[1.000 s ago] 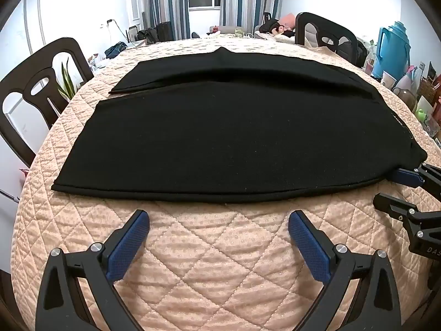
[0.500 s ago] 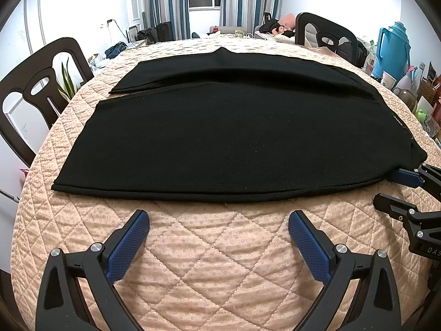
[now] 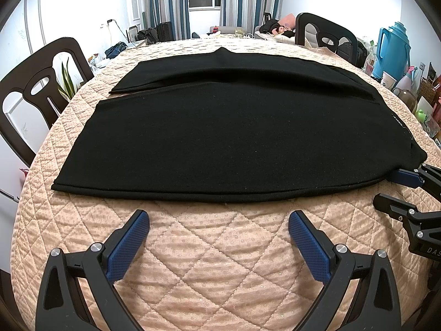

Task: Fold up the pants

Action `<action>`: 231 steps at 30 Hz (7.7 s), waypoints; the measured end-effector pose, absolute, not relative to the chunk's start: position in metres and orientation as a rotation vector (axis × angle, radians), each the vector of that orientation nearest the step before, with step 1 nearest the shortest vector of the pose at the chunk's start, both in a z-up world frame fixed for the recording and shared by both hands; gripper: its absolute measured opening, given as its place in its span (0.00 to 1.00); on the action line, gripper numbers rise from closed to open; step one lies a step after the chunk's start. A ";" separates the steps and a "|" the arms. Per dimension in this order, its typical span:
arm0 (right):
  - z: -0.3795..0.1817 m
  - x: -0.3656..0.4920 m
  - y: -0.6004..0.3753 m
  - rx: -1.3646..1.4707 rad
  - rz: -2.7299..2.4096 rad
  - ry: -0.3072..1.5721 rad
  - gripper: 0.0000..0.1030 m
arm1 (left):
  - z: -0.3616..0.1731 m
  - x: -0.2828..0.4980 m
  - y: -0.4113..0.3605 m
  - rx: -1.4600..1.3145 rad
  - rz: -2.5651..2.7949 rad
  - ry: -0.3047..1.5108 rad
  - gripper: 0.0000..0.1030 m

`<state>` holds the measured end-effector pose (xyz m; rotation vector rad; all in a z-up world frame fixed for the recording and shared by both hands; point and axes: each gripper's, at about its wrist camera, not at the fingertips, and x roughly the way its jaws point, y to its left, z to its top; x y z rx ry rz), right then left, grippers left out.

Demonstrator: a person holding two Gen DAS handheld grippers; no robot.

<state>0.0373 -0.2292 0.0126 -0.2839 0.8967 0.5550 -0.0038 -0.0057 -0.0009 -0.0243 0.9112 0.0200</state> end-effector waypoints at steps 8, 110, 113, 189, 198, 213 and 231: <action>0.013 0.037 -0.229 -0.284 0.555 0.897 0.52 | -0.001 -0.004 -0.006 -0.025 0.020 0.911 0.99; 0.013 0.038 -0.230 -0.287 0.554 0.896 0.52 | 0.001 -0.003 -0.002 -0.024 0.026 0.912 1.00; 0.013 0.038 -0.230 -0.288 0.553 0.896 0.52 | 0.001 -0.003 -0.002 -0.022 0.027 0.911 1.00; 0.022 -0.053 -0.469 0.635 0.109 0.837 0.04 | 0.008 -0.091 0.101 -0.466 0.147 0.773 0.09; 0.081 -0.079 -0.467 0.307 -0.103 0.669 0.19 | 0.060 -0.103 0.109 -0.345 0.310 0.600 0.13; 0.042 -0.044 -0.448 0.190 0.018 0.732 0.19 | 0.001 -0.036 0.118 -0.325 0.183 0.792 0.36; 0.039 0.002 -0.417 0.123 0.126 0.804 0.25 | 0.003 0.007 0.116 -0.259 0.160 0.842 0.40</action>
